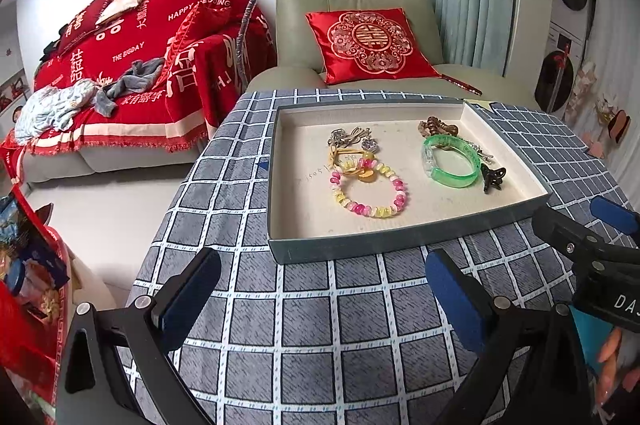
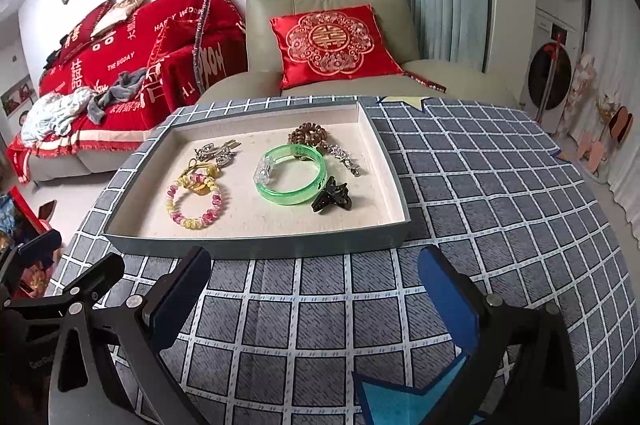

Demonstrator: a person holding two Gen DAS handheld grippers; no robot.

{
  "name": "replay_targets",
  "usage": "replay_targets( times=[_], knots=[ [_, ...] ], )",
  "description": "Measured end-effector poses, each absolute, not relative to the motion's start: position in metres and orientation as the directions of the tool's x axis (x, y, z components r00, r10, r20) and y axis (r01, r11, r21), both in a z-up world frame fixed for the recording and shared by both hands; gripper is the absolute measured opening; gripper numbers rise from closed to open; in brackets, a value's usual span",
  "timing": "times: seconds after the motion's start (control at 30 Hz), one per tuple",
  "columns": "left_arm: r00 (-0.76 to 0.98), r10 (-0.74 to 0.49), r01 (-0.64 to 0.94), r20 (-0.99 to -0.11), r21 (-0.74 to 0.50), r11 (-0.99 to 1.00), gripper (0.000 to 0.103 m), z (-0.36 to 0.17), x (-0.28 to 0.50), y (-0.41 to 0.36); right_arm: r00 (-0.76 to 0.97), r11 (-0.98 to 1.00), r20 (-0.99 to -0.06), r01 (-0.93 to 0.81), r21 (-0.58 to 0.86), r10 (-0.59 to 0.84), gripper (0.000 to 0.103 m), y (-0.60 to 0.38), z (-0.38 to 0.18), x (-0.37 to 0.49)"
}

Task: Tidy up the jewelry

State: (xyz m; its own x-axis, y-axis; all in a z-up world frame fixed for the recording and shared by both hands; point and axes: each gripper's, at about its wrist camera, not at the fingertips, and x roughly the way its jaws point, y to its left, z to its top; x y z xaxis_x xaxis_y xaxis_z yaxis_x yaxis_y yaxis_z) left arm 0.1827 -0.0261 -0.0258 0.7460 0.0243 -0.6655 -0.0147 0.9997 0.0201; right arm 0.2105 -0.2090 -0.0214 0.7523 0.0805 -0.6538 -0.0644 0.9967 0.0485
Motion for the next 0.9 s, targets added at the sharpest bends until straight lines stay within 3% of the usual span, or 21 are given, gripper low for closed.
replay_targets(
  times=[0.9],
  knots=[
    [0.758,0.055,-0.047,-0.650,0.030,0.998,0.103,-0.023,0.172,-0.023,0.784,0.997,-0.615,-0.074,0.039,0.082,0.103,-0.206,-0.011,0.196]
  ],
)
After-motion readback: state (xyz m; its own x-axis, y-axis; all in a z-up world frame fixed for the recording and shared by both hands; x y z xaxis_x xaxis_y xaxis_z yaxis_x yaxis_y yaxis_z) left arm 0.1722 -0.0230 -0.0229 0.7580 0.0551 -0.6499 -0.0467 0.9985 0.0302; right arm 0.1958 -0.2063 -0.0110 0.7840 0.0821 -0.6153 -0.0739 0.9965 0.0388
